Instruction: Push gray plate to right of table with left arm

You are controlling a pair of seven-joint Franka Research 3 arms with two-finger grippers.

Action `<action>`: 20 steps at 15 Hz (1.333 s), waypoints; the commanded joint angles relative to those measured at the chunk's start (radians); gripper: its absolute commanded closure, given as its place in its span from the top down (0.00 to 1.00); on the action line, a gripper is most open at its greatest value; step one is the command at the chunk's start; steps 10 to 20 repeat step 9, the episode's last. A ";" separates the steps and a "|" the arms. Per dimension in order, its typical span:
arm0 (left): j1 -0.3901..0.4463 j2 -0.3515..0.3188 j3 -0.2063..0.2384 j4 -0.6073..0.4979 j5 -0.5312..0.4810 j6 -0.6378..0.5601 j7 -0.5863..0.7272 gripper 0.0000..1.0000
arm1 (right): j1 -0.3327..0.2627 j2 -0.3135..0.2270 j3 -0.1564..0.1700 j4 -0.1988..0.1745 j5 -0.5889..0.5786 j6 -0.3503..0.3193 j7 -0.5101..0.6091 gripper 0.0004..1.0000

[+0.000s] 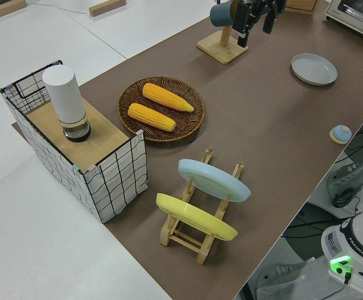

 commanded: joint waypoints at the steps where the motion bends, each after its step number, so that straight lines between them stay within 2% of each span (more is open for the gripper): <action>1: -0.002 0.008 0.032 0.039 0.016 -0.024 0.032 1.00 | -0.011 -0.008 0.006 -0.001 0.008 -0.012 -0.001 0.98; 20: 0.007 0.010 0.046 0.042 0.007 -0.024 0.032 1.00 | -0.011 -0.008 0.006 0.001 0.008 -0.012 -0.003 0.98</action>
